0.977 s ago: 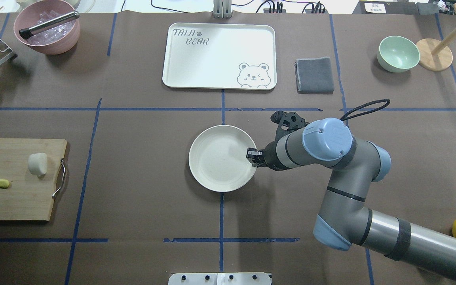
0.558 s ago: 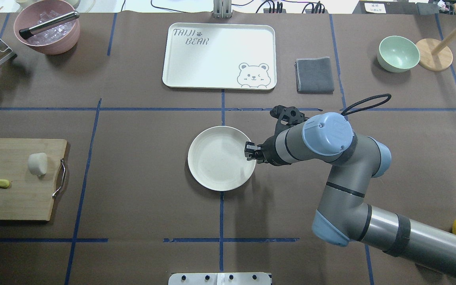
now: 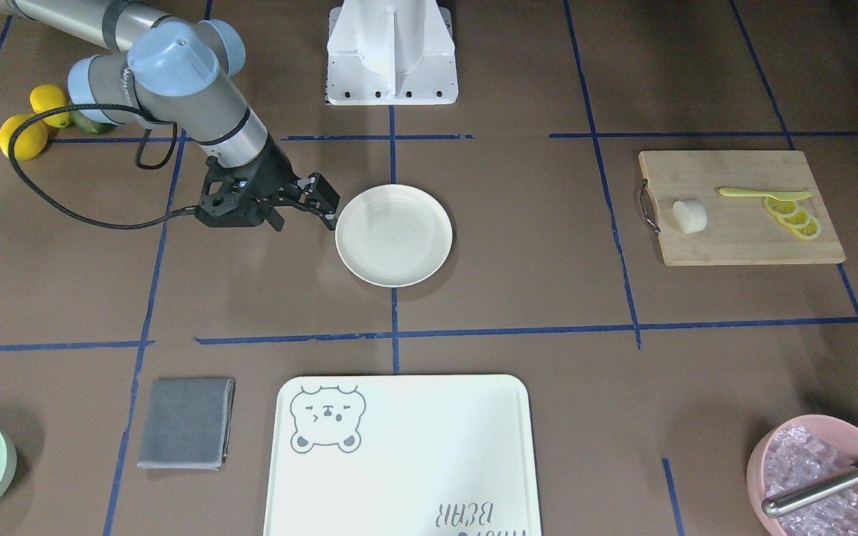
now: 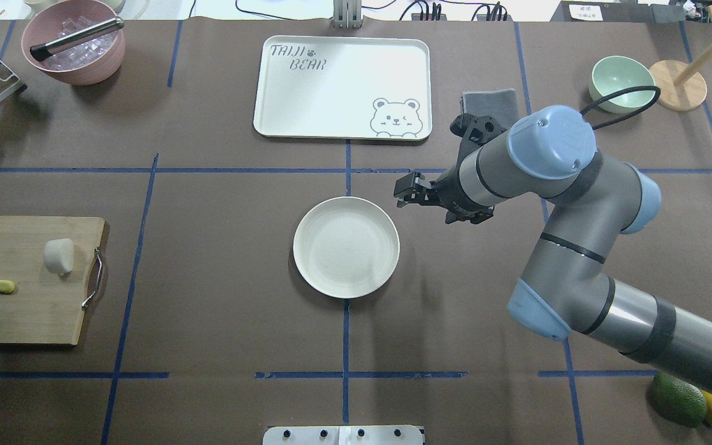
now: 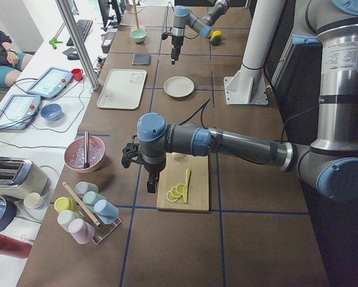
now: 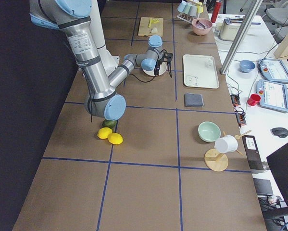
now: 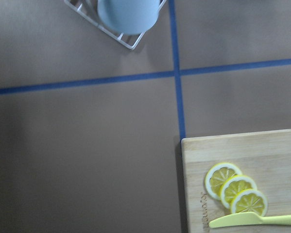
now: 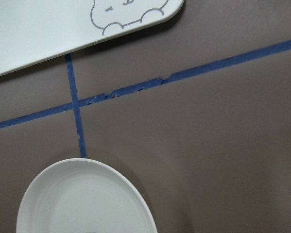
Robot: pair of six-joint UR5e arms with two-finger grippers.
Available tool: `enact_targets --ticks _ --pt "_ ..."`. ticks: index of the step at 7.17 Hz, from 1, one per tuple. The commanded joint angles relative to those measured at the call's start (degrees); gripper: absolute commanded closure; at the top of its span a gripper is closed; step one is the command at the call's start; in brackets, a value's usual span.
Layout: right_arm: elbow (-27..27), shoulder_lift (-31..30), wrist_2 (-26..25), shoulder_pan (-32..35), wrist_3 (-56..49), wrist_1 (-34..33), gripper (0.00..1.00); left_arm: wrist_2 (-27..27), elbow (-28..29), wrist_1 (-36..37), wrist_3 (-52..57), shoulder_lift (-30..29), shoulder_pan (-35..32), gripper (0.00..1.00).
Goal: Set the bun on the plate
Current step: 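Lift the right gripper off the plate while the left gripper reaches the bun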
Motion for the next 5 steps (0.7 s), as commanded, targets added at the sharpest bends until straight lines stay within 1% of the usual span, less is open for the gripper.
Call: enact_targets --ticks 1,2,3,4,5 --pt "8.7 0.1 0.8 4.5 -17.3 -22.3 0.00 1.9 -7.6 -2.4 -21.4 0.8 13.0 0.00" --pt "10.7 -0.4 0.9 8.2 -24.5 -26.3 0.00 4.5 -7.5 -13.5 -29.2 5.2 17.6 0.00" --pt "11.0 -2.0 2.6 11.5 -30.0 -27.5 0.00 8.7 -7.2 -23.8 -42.7 6.4 24.4 0.00" --pt "11.0 -4.3 4.9 14.9 -34.9 -27.3 0.00 12.8 -7.2 -26.3 -49.7 6.2 30.2 0.00" --pt "11.0 -6.9 8.2 19.4 -41.7 -27.3 0.00 17.4 -6.8 -26.5 -52.3 5.4 35.6 0.00"
